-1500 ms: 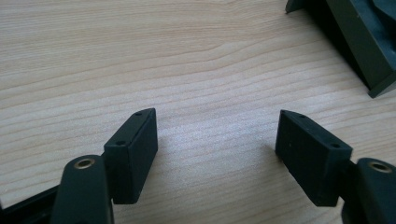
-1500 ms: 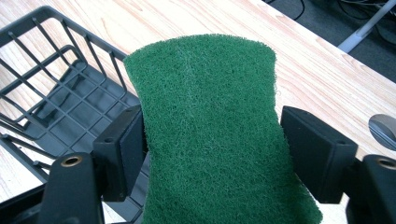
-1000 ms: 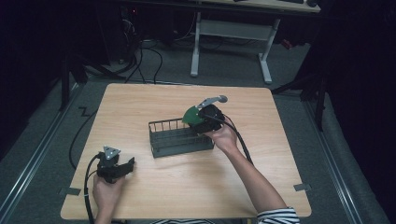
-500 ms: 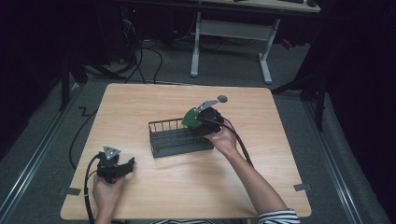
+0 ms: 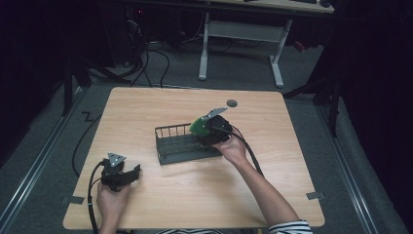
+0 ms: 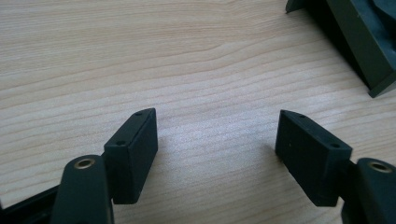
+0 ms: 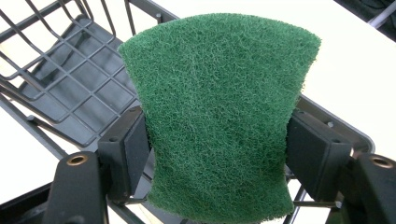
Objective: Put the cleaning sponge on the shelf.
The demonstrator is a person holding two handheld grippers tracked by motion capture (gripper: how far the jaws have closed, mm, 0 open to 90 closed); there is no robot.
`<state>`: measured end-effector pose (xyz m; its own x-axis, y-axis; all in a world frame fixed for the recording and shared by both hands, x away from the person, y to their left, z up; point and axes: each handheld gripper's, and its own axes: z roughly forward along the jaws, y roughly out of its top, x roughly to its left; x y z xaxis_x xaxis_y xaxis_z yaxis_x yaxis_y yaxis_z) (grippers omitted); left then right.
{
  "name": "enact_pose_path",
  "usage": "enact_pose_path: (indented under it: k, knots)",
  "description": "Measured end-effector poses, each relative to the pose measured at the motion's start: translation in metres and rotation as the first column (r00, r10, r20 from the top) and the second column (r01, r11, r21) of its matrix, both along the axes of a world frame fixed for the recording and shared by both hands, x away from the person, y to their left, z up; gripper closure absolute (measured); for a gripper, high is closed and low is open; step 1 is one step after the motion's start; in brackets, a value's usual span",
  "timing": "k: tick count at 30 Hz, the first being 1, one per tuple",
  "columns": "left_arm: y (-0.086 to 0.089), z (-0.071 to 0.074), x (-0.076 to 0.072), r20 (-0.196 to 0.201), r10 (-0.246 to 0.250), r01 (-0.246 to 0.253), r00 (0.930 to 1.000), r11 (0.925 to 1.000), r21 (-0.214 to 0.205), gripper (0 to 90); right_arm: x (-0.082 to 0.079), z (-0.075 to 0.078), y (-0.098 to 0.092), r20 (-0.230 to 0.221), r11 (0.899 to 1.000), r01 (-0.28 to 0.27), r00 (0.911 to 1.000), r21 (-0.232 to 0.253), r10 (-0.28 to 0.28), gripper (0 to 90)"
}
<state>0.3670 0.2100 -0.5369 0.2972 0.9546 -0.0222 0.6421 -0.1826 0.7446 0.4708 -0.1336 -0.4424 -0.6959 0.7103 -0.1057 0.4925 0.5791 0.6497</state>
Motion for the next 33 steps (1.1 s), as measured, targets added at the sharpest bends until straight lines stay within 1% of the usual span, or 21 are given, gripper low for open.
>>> enact_pose_path:
  k: [3,10,14,18,20,22,25,29,33]
  knots:
    - [0.0,0.0,0.0,0.0,-0.001,0.001,1.0,1.0,-0.001,30.3,0.0,0.0,-0.001,-0.004,1.0,-0.003,1.0,-0.007,0.003,28.5]
    - [0.001,0.0,0.0,0.0,-0.001,0.001,1.0,1.0,-0.005,30.3,0.0,0.0,-0.007,-0.026,0.999,0.001,0.9997,0.036,0.0,25.6]
    - [0.001,0.0,0.0,0.0,-0.001,0.001,1.0,1.0,-0.005,30.1,0.0,0.0,-0.01,-0.041,0.998,0.013,0.9991,0.064,-0.011,23.0]
    - [0.0,0.0,0.0,0.0,0.0,0.0,1.0,1.0,0.002,30.3,-0.003,0.003,-0.009,-0.022,0.998,0.016,0.9996,0.054,-0.015,23.0]
    - [0.0,0.0,0.0,0.0,0.0,0.0,1.0,1.0,0.004,30.4,-0.005,0.006,-0.01,-0.011,0.997,0.01,0.9999,0.073,-0.01,23.0]
    - [0.0,0.0,0.0,0.0,0.0,0.0,1.0,1.0,0.004,30.4,-0.008,0.01,-0.011,0.002,0.997,0.006,1.0,0.079,-0.006,22.9]
    - [0.0,0.0,0.0,0.0,0.0,0.0,1.0,1.0,0.002,30.4,-0.01,0.016,-0.015,0.013,0.995,0.009,0.9999,0.1,-0.011,22.6]
    - [0.0,0.0,0.0,0.0,-0.001,0.001,1.0,1.0,-0.002,30.3,-0.013,0.022,-0.024,0.021,0.991,0.021,0.9995,0.136,-0.024,22.6]
    - [0.0,0.0,0.0,-0.001,-0.001,0.001,1.0,1.0,-0.002,30.3,-0.017,0.027,-0.034,0.031,0.988,0.033,0.9988,0.15,-0.038,23.0]
